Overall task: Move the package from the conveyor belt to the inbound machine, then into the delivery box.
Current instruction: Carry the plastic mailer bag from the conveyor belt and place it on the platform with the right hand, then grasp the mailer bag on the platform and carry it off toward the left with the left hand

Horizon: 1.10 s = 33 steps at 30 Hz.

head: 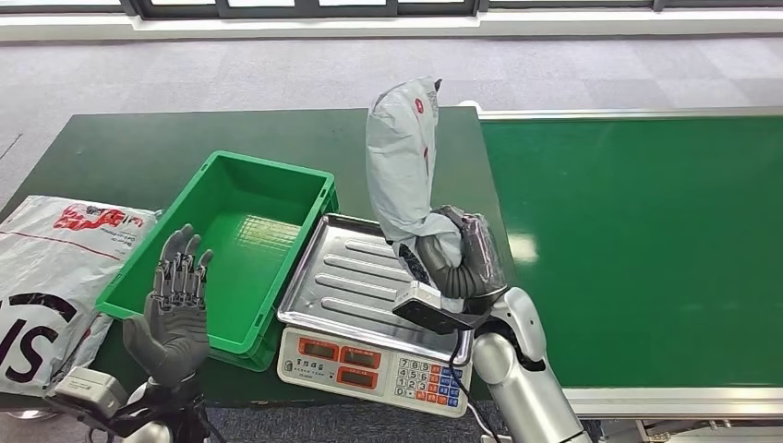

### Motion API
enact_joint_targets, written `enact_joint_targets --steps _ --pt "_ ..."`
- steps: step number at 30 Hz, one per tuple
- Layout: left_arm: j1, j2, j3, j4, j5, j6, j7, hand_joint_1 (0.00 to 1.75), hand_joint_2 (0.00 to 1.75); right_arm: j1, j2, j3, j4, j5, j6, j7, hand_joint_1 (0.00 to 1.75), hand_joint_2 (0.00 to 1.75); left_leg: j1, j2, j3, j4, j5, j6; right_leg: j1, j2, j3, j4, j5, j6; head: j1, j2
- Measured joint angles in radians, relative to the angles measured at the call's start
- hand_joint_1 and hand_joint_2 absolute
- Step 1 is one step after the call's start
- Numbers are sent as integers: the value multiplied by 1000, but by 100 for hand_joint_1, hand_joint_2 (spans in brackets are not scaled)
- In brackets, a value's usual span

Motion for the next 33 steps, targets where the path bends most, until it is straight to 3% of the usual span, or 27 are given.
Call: enact_joint_targets --steps 1,4,5,13,17,20,23,31,33 --pt "1 0 -2 -10 -9 16 -3 0 0 -5 6 3 13 -3 2 -3 157 175 0 0 0 0 0 0 0 0 0 0 0 0 0 0" --pt "4 0 -5 -35 -34 67 -4 0 0 -23 23 10 59 -7 4 -5 27 175 1 0 0 0 0 0 1 0 0 0 0 0 0 0" --pt "5 0 -7 -42 -40 82 -4 0 0 -31 29 11 78 -5 3 -1 0 175 1 0 0 0 0 -1 1 0 0 0 0 0 0 0" --pt "14 0 -20 -77 -28 106 20 0 0 -71 63 19 189 86 -67 97 0 175 1 0 0 0 1 -1 1 0 0 0 0 0 0 0" --pt "14 0 -20 -81 -15 94 33 0 0 -77 64 27 197 295 -133 265 0 0 1 0 0 0 0 -1 1 0 0 0 0 0 0 0" --pt "14 1 -20 -81 -3 88 36 0 0 -71 64 38 184 470 -146 380 0 0 1 0 0 0 0 -1 1 0 0 0 0 0 0 0" --pt "19 1 -20 -81 1 87 36 0 0 -53 62 42 152 524 -144 413 0 0 1 0 0 0 0 -1 1 0 0 0 0 0 0 0" --pt "67 1 -20 -109 -16 124 43 0 0 57 52 42 -25 395 -93 318 0 0 1 0 0 0 -1 -1 1 0 -1 0 0 -1 0 0" --pt "82 0 -20 -123 -49 163 52 0 0 89 49 42 -87 359 -100 286 0 87 1 0 0 0 -1 -2 1 0 -1 0 -1 -1 0 0"
